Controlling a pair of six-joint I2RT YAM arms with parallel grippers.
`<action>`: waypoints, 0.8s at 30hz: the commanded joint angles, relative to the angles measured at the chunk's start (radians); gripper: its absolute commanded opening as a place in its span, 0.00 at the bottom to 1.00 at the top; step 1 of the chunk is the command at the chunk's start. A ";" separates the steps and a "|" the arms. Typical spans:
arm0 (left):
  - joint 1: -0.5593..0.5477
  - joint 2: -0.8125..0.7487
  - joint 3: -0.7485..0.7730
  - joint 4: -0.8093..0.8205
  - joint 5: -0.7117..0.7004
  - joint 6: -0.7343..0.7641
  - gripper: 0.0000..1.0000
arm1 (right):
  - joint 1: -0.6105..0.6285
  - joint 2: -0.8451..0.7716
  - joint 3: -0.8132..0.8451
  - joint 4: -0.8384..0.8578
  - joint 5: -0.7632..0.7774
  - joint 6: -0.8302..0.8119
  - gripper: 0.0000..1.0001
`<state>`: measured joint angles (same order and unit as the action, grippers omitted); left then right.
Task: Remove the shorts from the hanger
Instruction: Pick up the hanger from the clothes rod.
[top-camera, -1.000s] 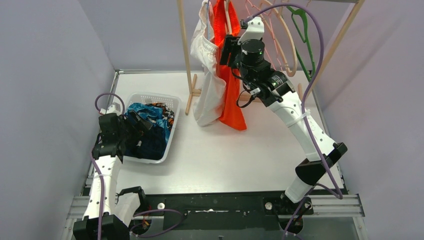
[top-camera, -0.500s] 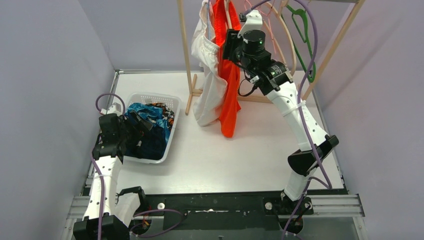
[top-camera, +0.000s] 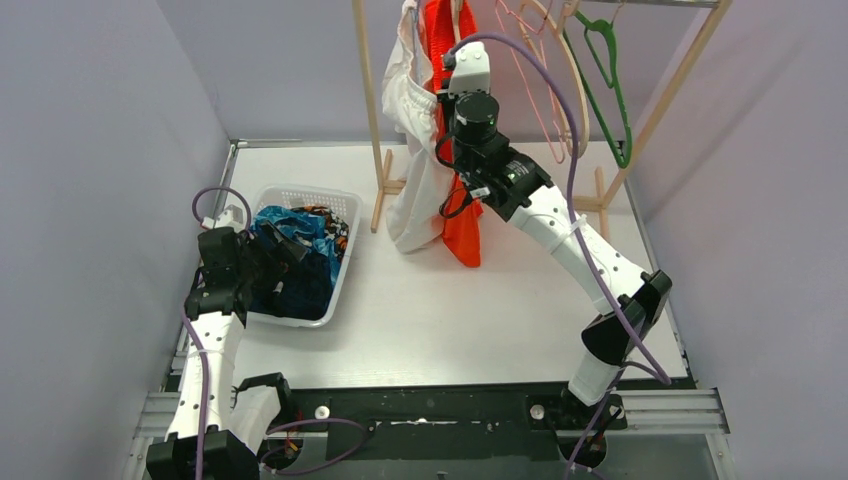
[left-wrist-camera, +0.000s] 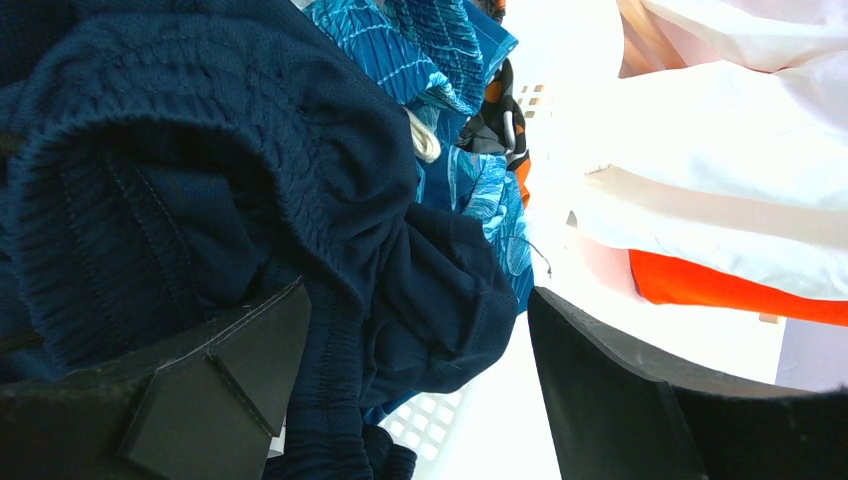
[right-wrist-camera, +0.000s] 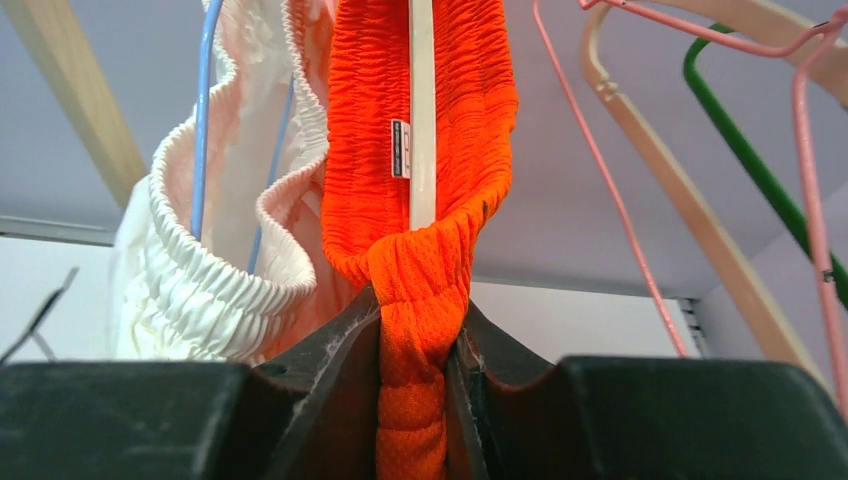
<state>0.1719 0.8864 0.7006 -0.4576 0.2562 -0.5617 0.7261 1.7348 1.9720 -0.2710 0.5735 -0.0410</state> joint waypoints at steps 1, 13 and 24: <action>0.003 -0.011 -0.001 0.069 0.032 0.020 0.80 | 0.018 -0.130 -0.098 0.382 0.133 -0.187 0.00; 0.001 -0.005 -0.003 0.073 0.043 0.019 0.80 | -0.103 -0.186 -0.108 0.245 -0.126 0.078 0.00; 0.001 0.004 -0.004 0.077 0.047 0.014 0.80 | -0.133 -0.163 0.032 0.142 -0.234 0.178 0.00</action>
<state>0.1719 0.8867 0.6952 -0.4507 0.2745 -0.5610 0.6067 1.6241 1.8545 -0.2508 0.3923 0.0834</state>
